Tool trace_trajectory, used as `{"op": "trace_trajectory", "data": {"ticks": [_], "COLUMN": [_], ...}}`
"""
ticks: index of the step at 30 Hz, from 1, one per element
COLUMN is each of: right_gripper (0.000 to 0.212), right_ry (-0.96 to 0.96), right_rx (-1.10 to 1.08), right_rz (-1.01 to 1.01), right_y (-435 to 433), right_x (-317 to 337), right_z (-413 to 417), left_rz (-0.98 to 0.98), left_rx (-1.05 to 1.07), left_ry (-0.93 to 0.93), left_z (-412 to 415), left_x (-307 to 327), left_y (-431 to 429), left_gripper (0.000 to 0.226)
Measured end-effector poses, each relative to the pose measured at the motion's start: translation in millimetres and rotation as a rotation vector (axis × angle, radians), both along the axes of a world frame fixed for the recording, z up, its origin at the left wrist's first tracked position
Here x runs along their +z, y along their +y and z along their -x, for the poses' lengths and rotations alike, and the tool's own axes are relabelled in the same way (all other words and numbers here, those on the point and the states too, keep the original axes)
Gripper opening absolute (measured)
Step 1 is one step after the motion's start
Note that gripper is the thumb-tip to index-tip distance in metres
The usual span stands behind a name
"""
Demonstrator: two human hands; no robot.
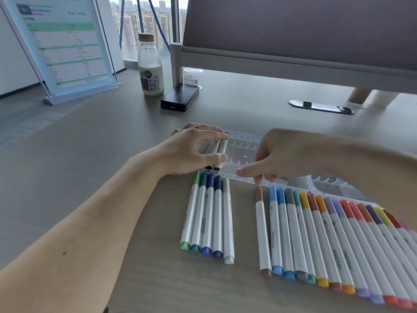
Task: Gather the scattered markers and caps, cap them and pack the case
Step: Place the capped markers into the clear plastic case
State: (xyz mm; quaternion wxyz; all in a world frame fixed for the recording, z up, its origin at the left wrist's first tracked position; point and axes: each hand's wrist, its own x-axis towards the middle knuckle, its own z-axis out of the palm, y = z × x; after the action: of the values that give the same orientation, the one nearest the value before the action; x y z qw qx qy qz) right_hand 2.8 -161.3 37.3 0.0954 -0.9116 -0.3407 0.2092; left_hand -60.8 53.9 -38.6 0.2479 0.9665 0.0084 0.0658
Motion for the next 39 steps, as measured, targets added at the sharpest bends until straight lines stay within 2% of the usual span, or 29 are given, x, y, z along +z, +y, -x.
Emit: {"op": "trace_trajectory", "data": {"ticks": [5, 10, 14, 17, 21, 32, 36, 39], "right_gripper": [0.054, 0.049, 0.056, 0.045, 0.038, 0.024, 0.017, 0.017], "right_ry": [-0.111, -0.085, -0.142, -0.149, -0.011, 0.47, 0.555, 0.535], "right_rx": [0.07, 0.089, 0.084, 0.071, 0.012, -0.292, -0.342, -0.373], "right_rz": [0.075, 0.135, 0.132, 0.092, -0.027, -0.534, -0.616, -0.643], "right_y": [-14, -17, -14, -11, -8, 2, 8, 13], "right_x": [1, -1, -9, -12, -10, 1, -2, -6], "right_z": [6, 17, 23, 24, 22, -19, -33, -40], "left_rz": [-0.004, -0.015, -0.008, -0.009, 0.006, 0.001, -0.001, -0.012], "left_rx": [-0.007, -0.012, -0.006, -0.008, -0.004, 0.007, 0.013, 0.008], "left_ry": [-0.012, -0.014, -0.003, -0.002, 0.005, 0.015, 0.012, 0.005], "left_z": [-1, 0, 1, 0, 0, 3, 2, 0], "left_x": [-2, 0, 1, 1, 1, 3, 2, -1], "left_y": [2, 0, 0, 0, 0, -2, -1, 0], "left_gripper": [0.079, 0.081, 0.081, 0.081, 0.082, 0.084, 0.082, 0.078]}}
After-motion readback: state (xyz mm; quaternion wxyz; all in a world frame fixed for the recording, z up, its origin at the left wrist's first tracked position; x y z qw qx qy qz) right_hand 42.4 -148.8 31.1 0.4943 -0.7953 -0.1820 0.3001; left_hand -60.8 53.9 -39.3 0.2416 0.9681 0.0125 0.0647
